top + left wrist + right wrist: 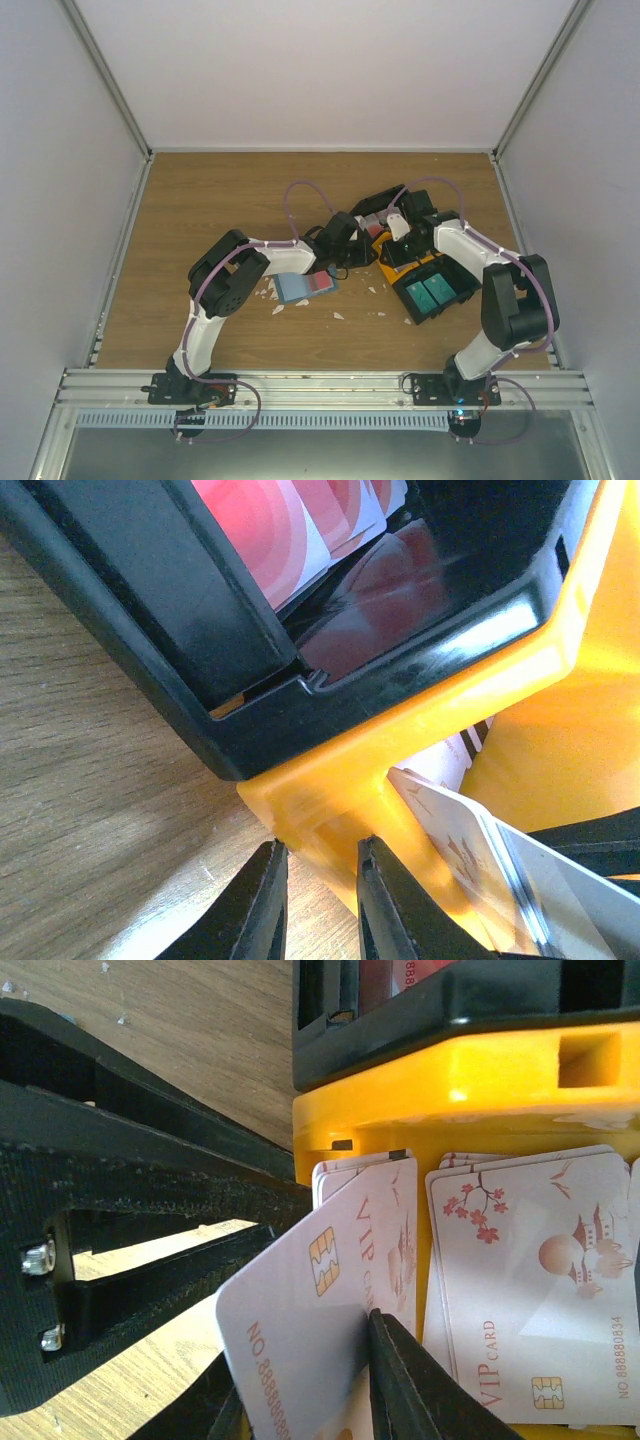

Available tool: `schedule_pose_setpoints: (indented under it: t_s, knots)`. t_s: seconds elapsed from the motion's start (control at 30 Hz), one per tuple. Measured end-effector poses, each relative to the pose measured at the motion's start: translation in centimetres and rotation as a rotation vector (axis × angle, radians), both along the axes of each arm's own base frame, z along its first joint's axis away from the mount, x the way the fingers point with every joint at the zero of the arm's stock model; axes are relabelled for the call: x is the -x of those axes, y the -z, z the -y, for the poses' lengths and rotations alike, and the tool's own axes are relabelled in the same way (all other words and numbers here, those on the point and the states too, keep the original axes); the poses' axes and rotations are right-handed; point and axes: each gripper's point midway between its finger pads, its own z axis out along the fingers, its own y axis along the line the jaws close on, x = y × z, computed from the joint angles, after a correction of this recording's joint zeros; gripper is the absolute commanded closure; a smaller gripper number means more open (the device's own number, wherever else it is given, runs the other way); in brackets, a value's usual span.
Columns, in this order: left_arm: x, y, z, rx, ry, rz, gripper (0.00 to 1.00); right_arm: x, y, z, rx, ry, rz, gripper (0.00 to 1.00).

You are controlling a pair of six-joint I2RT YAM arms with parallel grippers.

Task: Put the credit cards into the card holder

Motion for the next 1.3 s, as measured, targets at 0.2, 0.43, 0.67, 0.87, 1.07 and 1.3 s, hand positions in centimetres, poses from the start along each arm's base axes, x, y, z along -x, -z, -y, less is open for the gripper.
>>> schedule_pose_setpoints:
  t_s: [0.2, 0.43, 0.67, 0.87, 1.07, 1.3]
  knots:
    - [0.0, 0.0, 0.0, 0.000, 0.000, 0.000, 0.78, 0.1, 0.1, 0.0, 0.002, 0.002, -0.003, 0.67]
    - [0.0, 0.0, 0.0, 0.001, 0.000, 0.001, 0.78, 0.2, 0.1, -0.2, -0.006, -0.001, -0.007, 0.66]
    - [0.0, 0.0, 0.0, 0.001, 0.000, 0.001, 0.78, 0.2, 0.0, -0.1, -0.004, 0.000, -0.005, 0.72]
    - [0.0, 0.0, 0.0, 0.000, 0.000, 0.001, 0.78, 0.0, -0.1, 0.2, 0.004, 0.018, 0.001, 0.85]
    - [0.0, 0.0, 0.0, -0.001, 0.001, 0.000, 0.78, -0.7, 0.1, 1.4, 0.046, 0.060, 0.017, 1.00]
    - [-0.1, -0.1, 0.0, -0.004, 0.007, 0.016, 0.74, -1.0, -0.4, 2.2, 0.056, 0.102, 0.033, 1.00]
